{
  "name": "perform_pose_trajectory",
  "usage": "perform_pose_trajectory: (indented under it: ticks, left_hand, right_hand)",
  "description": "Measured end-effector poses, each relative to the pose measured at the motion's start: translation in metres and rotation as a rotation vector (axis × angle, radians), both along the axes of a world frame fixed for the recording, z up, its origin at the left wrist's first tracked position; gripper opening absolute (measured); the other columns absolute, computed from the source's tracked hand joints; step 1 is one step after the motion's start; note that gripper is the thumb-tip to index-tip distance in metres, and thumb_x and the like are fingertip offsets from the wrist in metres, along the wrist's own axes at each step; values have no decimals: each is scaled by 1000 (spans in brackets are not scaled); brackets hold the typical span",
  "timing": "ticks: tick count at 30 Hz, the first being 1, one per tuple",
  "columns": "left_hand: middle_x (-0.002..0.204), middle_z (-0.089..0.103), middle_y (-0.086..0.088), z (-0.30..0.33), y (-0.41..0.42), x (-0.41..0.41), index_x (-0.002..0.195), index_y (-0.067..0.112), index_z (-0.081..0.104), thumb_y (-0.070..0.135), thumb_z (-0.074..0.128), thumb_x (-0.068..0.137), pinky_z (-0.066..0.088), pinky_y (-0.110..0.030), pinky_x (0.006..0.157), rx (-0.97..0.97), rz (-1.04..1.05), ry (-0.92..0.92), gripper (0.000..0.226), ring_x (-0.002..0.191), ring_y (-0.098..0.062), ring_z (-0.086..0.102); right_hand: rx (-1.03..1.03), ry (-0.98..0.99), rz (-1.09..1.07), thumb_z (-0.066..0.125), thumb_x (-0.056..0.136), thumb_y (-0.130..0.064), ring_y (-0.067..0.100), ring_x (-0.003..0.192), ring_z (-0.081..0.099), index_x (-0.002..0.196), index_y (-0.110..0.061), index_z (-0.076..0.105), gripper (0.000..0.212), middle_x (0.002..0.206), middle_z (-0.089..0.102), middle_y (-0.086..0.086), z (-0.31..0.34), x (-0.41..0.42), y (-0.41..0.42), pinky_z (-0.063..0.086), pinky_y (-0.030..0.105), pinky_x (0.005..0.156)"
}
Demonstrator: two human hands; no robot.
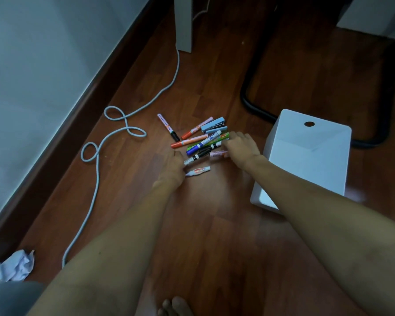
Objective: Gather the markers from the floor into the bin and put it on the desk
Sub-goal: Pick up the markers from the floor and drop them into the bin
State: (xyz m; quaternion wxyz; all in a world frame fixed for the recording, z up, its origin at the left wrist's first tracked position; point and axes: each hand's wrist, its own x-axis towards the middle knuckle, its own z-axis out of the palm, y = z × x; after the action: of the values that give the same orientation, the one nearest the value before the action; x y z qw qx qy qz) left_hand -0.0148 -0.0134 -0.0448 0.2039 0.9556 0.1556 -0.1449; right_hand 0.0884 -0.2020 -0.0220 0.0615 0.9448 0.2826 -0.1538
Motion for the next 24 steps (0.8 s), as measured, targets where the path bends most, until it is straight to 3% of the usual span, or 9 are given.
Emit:
perform_pose_trajectory:
  ticks: [5, 8, 10, 13, 18, 21, 24]
  left_hand:
    - [116, 52, -24, 41, 1, 5, 108, -4, 59, 10, 74, 74, 41, -38, 91, 31, 73, -51, 39, 109, -38, 49]
    - [117, 56, -26, 73, -1, 13, 108, -2, 63, 3, 58, 82, 39, -38, 94, 27, 94, -94, 27, 112, -38, 49]
    - [116, 59, -27, 96, -9, 23, 102, -3, 66, 4, 59, 86, 43, -38, 97, -37, 153, -142, 19, 112, -39, 53]
    - [105, 66, -23, 135, -34, 40, 77, -5, 68, -1, 60, 88, 51, -20, 85, -213, 211, -183, 14, 100, -31, 62]
    - [108, 72, -23, 179, -87, 61, 100, -4, 72, 6, 64, 89, 50, -30, 89, -393, 200, -139, 18, 106, -33, 67]
    - [110, 73, -21, 189, -121, 67, 99, -2, 74, 10, 64, 88, 51, -30, 93, -431, 117, -107, 19, 108, -32, 67]
    - [105, 74, -21, 188, -155, 66, 94, 1, 77, 15, 66, 87, 54, -31, 92, -449, 57, -60, 19, 102, -31, 69]
  right_hand:
    - [174, -4, -143, 61, 95, -28, 33, 121, 54, 125, -17, 67, 32, 127, 56, 14, 43, -1, -9, 43, 40, 99]
    - [275, 22, -248, 63, 95, -31, 35, 116, 57, 118, -14, 70, 29, 124, 59, 15, 79, -1, -17, 44, 39, 95]
    - [326, 49, -311, 65, 95, -32, 36, 115, 59, 115, -12, 71, 29, 123, 61, 16, 101, -1, -23, 46, 41, 96]
    - [425, 78, -435, 68, 93, -33, 33, 105, 66, 109, -8, 73, 30, 113, 70, 16, 134, -2, -40, 52, 43, 91]
    - [602, 138, -677, 70, 92, -33, 33, 91, 71, 97, -4, 78, 30, 96, 76, 18, 166, -10, -86, 58, 44, 85]
    - [660, 138, -792, 68, 94, -30, 29, 78, 66, 97, 0, 79, 32, 86, 72, 16, 169, -18, -118, 53, 36, 73]
    - [667, 156, -882, 66, 96, -29, 23, 71, 62, 102, 1, 78, 34, 90, 74, 16, 164, -30, -144, 48, 34, 69]
